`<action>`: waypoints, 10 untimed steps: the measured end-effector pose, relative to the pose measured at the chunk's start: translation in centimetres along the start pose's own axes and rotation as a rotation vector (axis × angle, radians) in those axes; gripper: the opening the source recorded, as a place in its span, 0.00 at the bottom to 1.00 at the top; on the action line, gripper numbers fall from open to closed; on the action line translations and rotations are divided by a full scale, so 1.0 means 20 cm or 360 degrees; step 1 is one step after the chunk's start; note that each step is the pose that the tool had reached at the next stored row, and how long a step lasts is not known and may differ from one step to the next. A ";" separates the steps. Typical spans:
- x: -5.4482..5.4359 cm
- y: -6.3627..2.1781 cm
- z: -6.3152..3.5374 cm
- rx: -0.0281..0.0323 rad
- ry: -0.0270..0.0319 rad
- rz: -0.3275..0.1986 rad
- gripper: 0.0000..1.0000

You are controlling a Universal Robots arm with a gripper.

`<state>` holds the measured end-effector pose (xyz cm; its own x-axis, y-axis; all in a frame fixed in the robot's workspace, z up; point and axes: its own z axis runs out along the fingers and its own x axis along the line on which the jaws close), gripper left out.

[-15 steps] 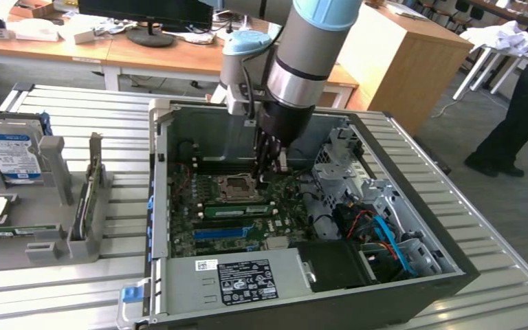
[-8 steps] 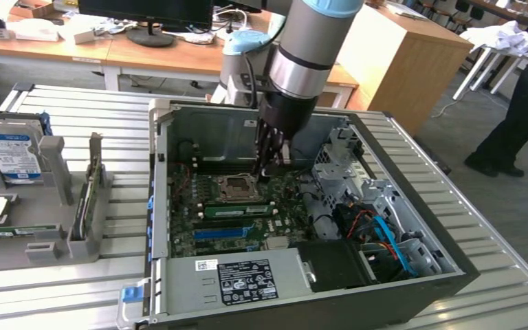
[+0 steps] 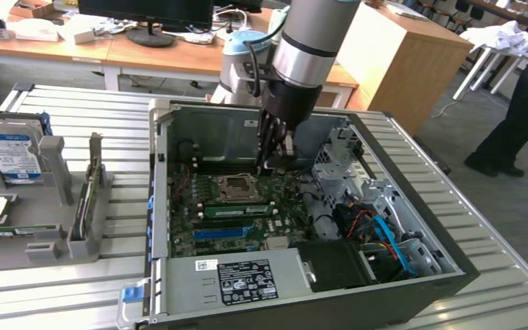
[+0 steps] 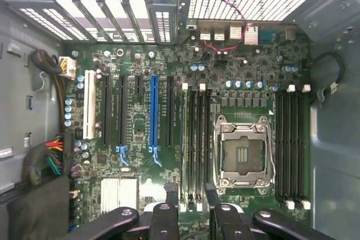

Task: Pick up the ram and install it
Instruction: 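Insert the ram into the slot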

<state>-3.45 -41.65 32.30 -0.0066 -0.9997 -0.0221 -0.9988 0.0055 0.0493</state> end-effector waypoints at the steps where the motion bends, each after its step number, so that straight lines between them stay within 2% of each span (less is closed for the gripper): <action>1: 0.00 0.001 -0.011 -0.00001 0.00002 0.0000 0.31; 10: 0.00 0.006 -0.120 0.00000 0.00001 0.0000 0.31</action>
<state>-3.45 -41.66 34.70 -0.0066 -0.9997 -0.0220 -0.9988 0.0055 0.0493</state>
